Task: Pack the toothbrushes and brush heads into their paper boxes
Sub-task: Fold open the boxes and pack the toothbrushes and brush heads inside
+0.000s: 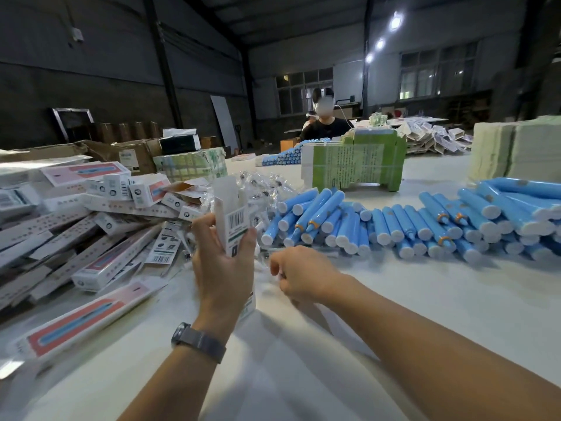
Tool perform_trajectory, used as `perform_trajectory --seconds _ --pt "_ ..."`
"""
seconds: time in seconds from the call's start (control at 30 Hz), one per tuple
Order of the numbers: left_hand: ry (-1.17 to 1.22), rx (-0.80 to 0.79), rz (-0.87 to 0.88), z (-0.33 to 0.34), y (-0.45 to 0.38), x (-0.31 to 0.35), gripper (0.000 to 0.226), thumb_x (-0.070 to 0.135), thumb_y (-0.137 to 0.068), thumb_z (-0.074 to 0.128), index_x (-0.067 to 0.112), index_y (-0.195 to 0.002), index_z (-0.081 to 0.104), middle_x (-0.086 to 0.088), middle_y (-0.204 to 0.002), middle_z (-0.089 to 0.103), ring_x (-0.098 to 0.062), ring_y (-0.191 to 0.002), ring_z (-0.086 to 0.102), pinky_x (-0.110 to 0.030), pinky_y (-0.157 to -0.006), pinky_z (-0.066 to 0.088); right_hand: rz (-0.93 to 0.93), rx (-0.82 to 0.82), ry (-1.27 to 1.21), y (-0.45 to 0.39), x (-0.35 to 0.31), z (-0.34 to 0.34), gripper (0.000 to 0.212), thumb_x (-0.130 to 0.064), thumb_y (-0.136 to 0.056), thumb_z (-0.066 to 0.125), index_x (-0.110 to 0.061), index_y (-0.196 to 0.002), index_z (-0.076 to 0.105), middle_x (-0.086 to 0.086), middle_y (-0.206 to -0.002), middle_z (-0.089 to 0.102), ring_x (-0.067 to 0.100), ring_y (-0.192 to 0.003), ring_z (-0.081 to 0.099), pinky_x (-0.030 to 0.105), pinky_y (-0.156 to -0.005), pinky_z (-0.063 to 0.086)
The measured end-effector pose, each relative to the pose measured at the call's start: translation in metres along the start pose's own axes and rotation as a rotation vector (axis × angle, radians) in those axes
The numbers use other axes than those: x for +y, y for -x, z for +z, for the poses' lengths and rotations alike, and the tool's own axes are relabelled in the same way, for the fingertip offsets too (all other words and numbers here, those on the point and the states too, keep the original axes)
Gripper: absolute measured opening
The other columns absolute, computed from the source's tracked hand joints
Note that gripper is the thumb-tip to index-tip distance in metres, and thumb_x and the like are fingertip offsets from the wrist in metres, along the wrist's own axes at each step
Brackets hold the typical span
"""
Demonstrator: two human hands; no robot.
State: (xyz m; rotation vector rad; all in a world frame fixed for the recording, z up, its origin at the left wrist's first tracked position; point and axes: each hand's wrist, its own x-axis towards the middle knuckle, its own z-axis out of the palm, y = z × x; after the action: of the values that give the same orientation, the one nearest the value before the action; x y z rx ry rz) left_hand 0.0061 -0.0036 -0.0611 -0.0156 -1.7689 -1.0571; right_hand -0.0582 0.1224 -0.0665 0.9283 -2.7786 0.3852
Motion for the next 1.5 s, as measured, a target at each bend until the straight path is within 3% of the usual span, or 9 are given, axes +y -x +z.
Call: perform_trajectory --seconds 0.1,0.2,0.37,0.53,0.73,1.07,1.17,1.3,1.5 --pt "0.094 -0.028 0.004 0.001 0.001 0.002 0.045 0.02 -0.088 0.075 0.029 -0.1 0.033 0.017 -0.085 0.065 0.006 -0.071 0.065 -0.014 -0.051 0.048 0.074 0.176 -0.152 0.004 0.006 -0.031 0.019 -0.016 -0.088 0.056 -0.023 -0.105 0.063 0.001 -0.094 0.062 0.021 -0.091 0.06 0.03 -0.074 0.043" --pt "0.2 -0.119 -0.003 0.002 0.004 0.009 0.051 0.014 -0.087 0.075 0.042 -0.096 0.034 0.027 -0.089 0.066 -0.001 -0.072 0.068 -0.022 -0.056 0.057 0.08 0.466 -0.522 0.023 0.015 -0.088 0.017 -0.008 -0.085 0.062 -0.022 -0.095 0.065 -0.005 -0.076 0.06 0.009 -0.062 0.054 0.026 -0.062 0.044" --pt "0.357 -0.296 -0.016 0.01 0.027 0.035 0.054 0.026 -0.078 0.08 0.053 -0.092 0.036 0.021 -0.088 0.065 -0.005 -0.072 0.066 -0.023 -0.06 0.056 -0.142 0.793 -0.777 0.078 0.001 -0.153 0.027 -0.002 -0.076 0.061 -0.026 -0.089 0.066 0.009 -0.069 0.063 0.017 -0.055 0.049 0.029 -0.05 0.045" --pt "0.603 -0.493 0.069 0.008 0.044 0.049 0.029 0.032 -0.081 0.053 0.037 -0.106 0.039 0.011 -0.093 0.061 -0.008 -0.079 0.059 -0.033 -0.065 0.054 -0.197 0.766 -0.467 0.1 -0.008 -0.15 0.025 0.0 -0.082 0.062 -0.022 -0.093 0.065 -0.001 -0.069 0.066 0.008 -0.054 0.053 0.026 -0.053 0.048" --pt "0.627 -0.589 0.108 0.01 0.051 0.054 0.022 0.041 -0.087 0.044 0.044 -0.108 0.039 0.008 -0.096 0.058 -0.013 -0.083 0.056 -0.04 -0.07 0.05 -0.245 0.888 -0.358 0.1 -0.006 -0.158 0.034 -0.003 -0.079 0.075 -0.026 -0.1 0.06 -0.01 -0.093 0.059 0.008 -0.066 0.058 0.013 -0.058 0.046" --pt "0.621 -0.55 0.06 0.011 0.049 0.051 0.029 0.064 -0.096 0.043 0.044 -0.116 0.041 0.014 -0.111 0.06 -0.013 -0.098 0.061 -0.033 -0.082 0.05 -0.366 0.678 -0.388 0.097 -0.009 -0.124 0.02 -0.015 -0.081 0.079 -0.016 -0.1 0.072 -0.006 -0.081 0.07 0.013 -0.079 0.066 0.036 -0.074 0.054" --pt "0.641 -0.538 0.063 0.011 0.049 0.054 0.021 0.053 -0.098 0.044 0.05 -0.119 0.042 0.016 -0.121 0.061 -0.011 -0.112 0.06 -0.026 -0.09 0.048 -0.418 0.576 -0.388 0.097 -0.01 -0.116 0.022 -0.019 -0.09 0.068 -0.015 -0.111 0.071 -0.006 -0.088 0.067 0.014 -0.09 0.062 0.041 -0.081 0.053" --pt "0.704 -0.524 0.001 0.012 0.048 0.056 0.019 0.048 -0.093 0.048 0.051 -0.111 0.046 0.002 -0.101 0.065 -0.018 -0.09 0.062 -0.034 -0.077 0.051 -0.395 0.701 -0.42 0.092 0.0 -0.114 0.024 -0.013 -0.087 0.065 -0.016 -0.11 0.068 -0.006 -0.099 0.067 0.015 -0.097 0.056 0.027 -0.084 0.044" --pt "0.834 -0.544 -0.128 0.016 0.048 0.056 0.024 0.029 -0.096 0.045 0.047 -0.11 0.044 0.003 -0.097 0.071 -0.022 -0.086 0.066 -0.042 -0.077 0.057 -0.311 0.547 -0.754 0.091 0.013 -0.11 0.029 -0.009 -0.084 0.069 -0.032 -0.1 0.064 -0.012 -0.102 0.069 0.014 -0.1 0.062 0.034 -0.079 0.052"
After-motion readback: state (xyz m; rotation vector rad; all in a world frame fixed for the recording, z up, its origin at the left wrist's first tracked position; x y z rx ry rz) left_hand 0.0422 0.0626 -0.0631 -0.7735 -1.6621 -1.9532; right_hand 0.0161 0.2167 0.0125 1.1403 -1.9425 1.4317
